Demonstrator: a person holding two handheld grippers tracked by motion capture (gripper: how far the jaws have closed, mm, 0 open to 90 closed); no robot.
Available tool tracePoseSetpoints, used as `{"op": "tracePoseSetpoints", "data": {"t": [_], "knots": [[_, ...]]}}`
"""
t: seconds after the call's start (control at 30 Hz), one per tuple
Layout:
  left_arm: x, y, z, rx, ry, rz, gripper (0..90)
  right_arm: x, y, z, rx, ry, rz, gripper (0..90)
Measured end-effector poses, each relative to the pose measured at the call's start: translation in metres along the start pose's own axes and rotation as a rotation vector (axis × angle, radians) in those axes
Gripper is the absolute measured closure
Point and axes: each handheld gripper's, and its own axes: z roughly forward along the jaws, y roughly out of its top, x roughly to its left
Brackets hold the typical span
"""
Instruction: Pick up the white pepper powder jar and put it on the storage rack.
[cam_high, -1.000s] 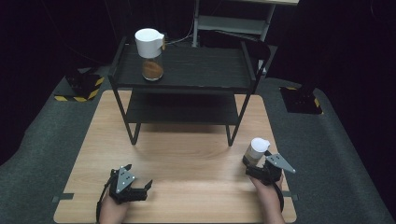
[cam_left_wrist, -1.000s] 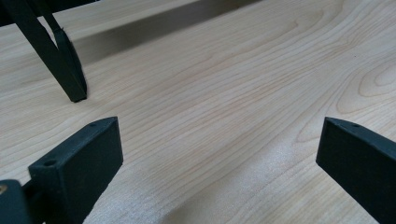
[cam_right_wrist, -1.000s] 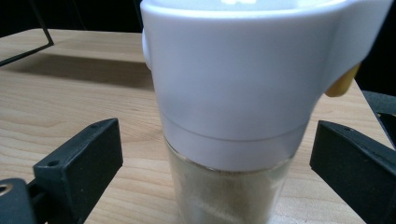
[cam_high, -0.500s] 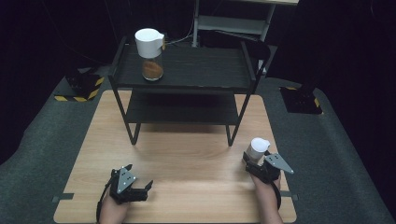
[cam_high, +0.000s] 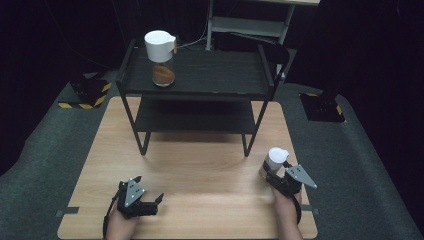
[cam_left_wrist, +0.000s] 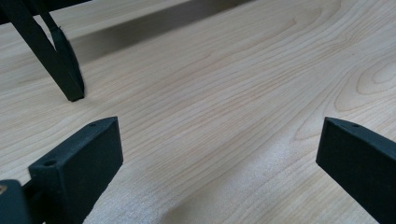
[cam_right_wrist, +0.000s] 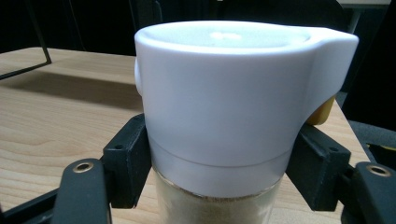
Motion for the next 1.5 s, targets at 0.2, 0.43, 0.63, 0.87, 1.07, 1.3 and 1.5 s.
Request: {"op": "tracePoseSetpoints", "data": {"t": [0.2,0.43,0.63,0.87,1.07,1.3,1.5], "knots": [[0.0,0.0,0.0,0.0,-0.002,0.0,0.8,0.002,0.002,-0.001,-0.001,0.002,-0.014,30.2],[0.0,0.0,0.0,0.002,-0.003,-0.002,0.8,0.005,0.011,-0.01,-0.025,0.025,-0.018,30.2],[0.002,0.0,-0.001,0.004,-0.013,-0.011,0.8,0.013,0.022,-0.023,-0.051,0.045,-0.023,30.2],[0.006,-0.004,-0.004,-0.006,-0.036,-0.056,0.8,0.029,0.035,-0.04,-0.069,0.059,-0.033,30.2],[0.003,-0.002,-0.005,0.006,-0.023,-0.054,0.8,0.04,0.048,-0.054,-0.08,0.071,-0.013,30.2],[-0.001,0.0,-0.005,0.017,-0.007,-0.042,0.8,0.051,0.063,-0.063,-0.106,0.087,-0.021,30.2],[-0.005,0.0,-0.005,0.019,0.003,-0.011,0.7,0.058,0.076,-0.06,-0.117,0.119,-0.043,30.2]]}}
